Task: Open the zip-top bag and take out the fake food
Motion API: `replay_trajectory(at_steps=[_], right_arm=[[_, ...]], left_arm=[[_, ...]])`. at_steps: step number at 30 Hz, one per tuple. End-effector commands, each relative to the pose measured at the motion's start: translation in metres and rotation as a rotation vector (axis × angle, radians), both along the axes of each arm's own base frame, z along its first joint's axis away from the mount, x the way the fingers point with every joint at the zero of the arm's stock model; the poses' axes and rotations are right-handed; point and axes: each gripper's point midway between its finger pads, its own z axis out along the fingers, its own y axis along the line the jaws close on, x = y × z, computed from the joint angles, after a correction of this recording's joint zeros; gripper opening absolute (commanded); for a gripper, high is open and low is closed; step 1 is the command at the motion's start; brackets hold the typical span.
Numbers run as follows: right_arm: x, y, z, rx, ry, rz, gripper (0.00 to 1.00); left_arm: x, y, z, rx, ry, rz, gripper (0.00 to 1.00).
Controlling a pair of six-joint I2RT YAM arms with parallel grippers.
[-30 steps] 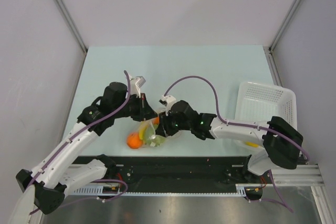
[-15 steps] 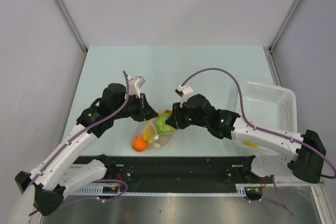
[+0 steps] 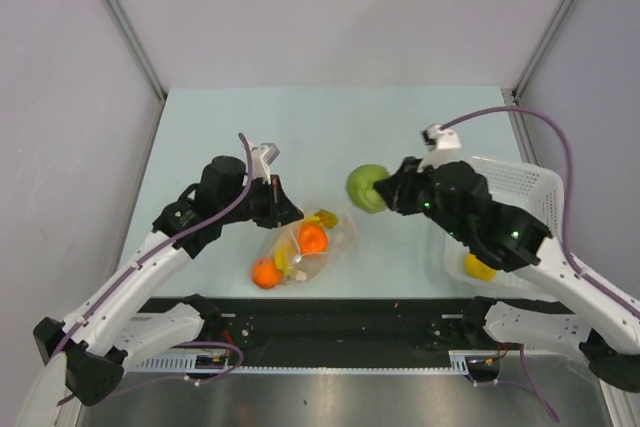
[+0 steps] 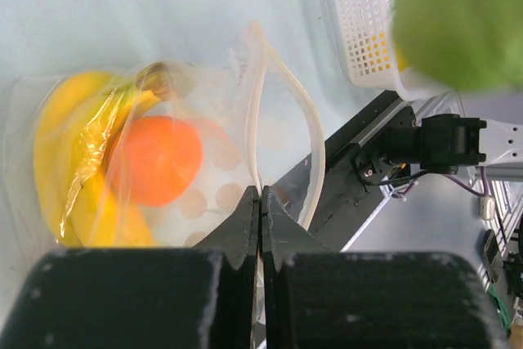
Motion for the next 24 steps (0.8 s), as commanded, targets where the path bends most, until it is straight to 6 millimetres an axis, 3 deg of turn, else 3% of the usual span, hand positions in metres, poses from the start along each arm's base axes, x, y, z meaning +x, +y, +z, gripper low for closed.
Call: replay_trajectory(at_steps=[1,2,4,5,8,10,11,12,13,17,22,23,24], right_arm=[[0.021,-0.112,-0.005,-0.096,0.027,-0.431,0.04],[0.028,-0.142,-0.004,-0.093,0.033,-0.535,0.01],[0.03,-0.176,-0.008,-0.114,0.059,-0.642,0.01],[0.034,-0.205,-0.011,-0.127,0.078,-0.748,0.01],[0.038,-0.247,-0.027,-0.148,0.161,-0.869,0.02],[0.042,-0.263,-0.054,-0.162,0.272,-0.915,0.04],[0.043,-0.261,-0.067,-0.13,0.334,-0.896,0.05],[0.045,-0.282,-0.084,-0.108,0.412,-0.97,0.06],[0.041,-0.285,-0.106,-0.093,0.484,-0.979,0.06],[0.036,-0.273,-0.159,0.006,0.683,-0.954,0.06],[0.027,-0.262,-0.196,0.052,0.803,-0.95,0.07],[0.026,-0.262,-0.2,0.053,0.811,-0.951,0.09],[0.025,-0.262,-0.204,0.046,0.818,-0.946,0.16]], left_arm=[[0.006,-0.009,0.011,-0.032,-0.026,-0.021,0.0],[0.007,-0.011,0.014,-0.033,-0.029,-0.03,0.0],[0.007,-0.013,0.017,-0.034,-0.038,-0.051,0.0],[0.007,-0.014,0.021,-0.035,-0.047,-0.057,0.0],[0.007,-0.012,0.026,-0.021,-0.07,-0.076,0.0],[0.006,-0.012,0.027,-0.01,-0.088,-0.093,0.0],[0.006,-0.011,0.029,-0.007,-0.095,-0.095,0.0],[0.006,-0.011,0.029,0.001,-0.105,-0.102,0.0],[0.006,-0.011,0.03,0.006,-0.106,-0.109,0.0],[0.007,-0.011,0.036,0.03,-0.138,-0.142,0.0],[0.008,-0.007,0.046,0.057,-0.181,-0.156,0.0],[0.008,-0.007,0.046,0.057,-0.182,-0.158,0.0],[0.006,-0.009,0.047,0.045,-0.184,-0.167,0.0]])
